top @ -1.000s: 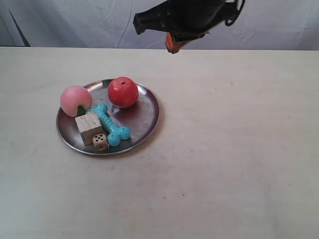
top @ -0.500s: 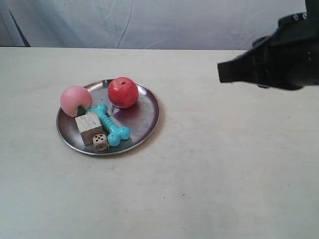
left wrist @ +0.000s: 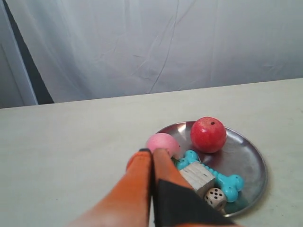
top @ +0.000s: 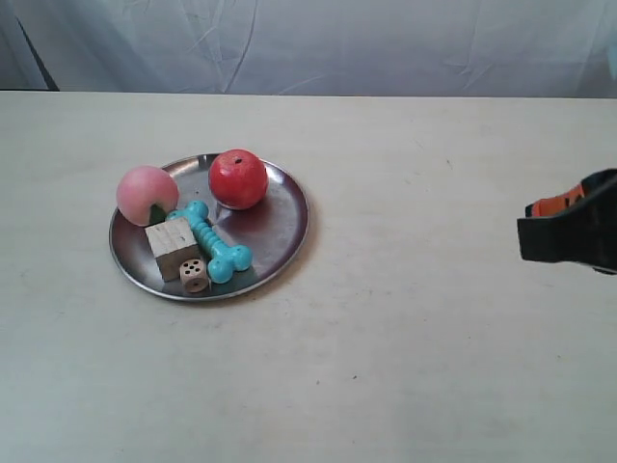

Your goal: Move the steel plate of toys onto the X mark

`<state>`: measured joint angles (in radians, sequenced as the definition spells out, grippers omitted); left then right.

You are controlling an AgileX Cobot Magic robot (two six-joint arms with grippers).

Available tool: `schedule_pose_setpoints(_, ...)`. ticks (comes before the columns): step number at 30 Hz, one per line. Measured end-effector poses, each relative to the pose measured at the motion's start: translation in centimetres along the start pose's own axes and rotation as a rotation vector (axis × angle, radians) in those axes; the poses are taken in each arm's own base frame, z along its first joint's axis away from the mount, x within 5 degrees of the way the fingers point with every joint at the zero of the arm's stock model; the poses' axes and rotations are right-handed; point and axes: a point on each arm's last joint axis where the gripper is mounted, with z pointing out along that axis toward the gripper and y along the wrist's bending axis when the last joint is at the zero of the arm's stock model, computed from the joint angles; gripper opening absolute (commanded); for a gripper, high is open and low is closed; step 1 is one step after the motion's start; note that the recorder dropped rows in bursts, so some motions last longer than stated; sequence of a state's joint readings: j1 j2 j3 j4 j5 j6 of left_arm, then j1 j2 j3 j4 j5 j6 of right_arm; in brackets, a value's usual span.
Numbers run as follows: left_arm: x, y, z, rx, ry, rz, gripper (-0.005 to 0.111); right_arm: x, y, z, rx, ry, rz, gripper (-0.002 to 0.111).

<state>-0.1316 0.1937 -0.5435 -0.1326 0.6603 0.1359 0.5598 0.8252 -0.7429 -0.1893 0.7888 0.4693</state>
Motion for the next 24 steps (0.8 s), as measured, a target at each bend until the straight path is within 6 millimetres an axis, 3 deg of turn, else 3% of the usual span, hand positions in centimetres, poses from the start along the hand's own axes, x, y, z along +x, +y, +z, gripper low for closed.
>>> schedule_pose_setpoints(5, 0.2, -0.1, 0.0, 0.009, 0.012, -0.001, 0.000, 1.3, -0.7, -1.0, -0.016, -0.065, 0.027, -0.001)
schedule_pose_setpoints(11, 0.2, -0.1, 0.0, 0.010, 0.012, 0.000, 0.000, 2.0, -1.0, -1.5, -0.086, -0.285, -0.019, -0.001)
schedule_pose_setpoints(17, 0.2, -0.1, 0.0, 0.023, 0.016, 0.002, 0.000, 1.5, -0.2, -1.8, -0.194, -0.411, 0.019, -0.001)
schedule_pose_setpoints(24, 0.5, -0.2, 0.0, 0.051, 0.046, 0.009, 0.000, 1.4, -0.1, -1.9, -0.213, -0.427, 0.033, -0.001)
